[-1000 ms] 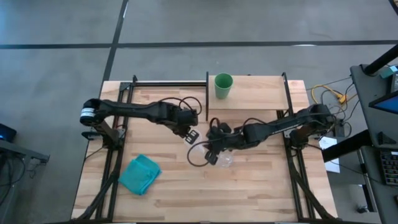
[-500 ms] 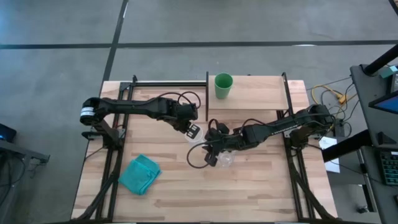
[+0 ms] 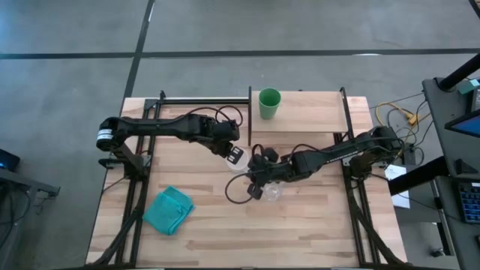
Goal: Stack small to large cups/mugs on shelf
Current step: Put the white mug on the shelf
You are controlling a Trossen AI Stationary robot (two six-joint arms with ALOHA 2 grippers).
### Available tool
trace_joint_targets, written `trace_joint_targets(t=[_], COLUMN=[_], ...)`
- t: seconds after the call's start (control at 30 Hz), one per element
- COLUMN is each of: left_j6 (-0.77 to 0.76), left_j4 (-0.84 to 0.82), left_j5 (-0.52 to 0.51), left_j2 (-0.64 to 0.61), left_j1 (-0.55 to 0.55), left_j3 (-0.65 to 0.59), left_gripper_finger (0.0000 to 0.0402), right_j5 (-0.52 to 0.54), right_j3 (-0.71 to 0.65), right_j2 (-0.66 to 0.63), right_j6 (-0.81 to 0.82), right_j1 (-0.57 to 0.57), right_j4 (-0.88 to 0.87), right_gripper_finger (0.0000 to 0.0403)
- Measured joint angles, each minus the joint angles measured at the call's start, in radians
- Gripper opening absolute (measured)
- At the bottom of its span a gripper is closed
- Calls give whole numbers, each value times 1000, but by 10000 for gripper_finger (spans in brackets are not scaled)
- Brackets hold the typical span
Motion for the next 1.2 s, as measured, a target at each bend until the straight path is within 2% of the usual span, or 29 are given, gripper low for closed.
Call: trace_joint_targets(t=[0.37, 0.6, 1.03, 1.2], left_j6=[15, 20, 39, 50], left_j4=[-44, -45, -42, -43], left_j5=[8, 7, 3, 4], left_j2=[0, 0, -1, -1], left_j1=[2, 2, 2, 2], left_j3=[1, 34, 47, 47], left_gripper_finger=[0, 0, 0, 0], right_j5=[3, -86, -86, -98], right_j3=[19, 19, 21, 64], right_j2=[-58, -53, -62, -87], right_j6=[-17, -75, -62, -75], right_j1=[4, 5, 4, 4], right_j4=[-42, -42, -46, -43], right_gripper_finger=[67, 66, 66, 66])
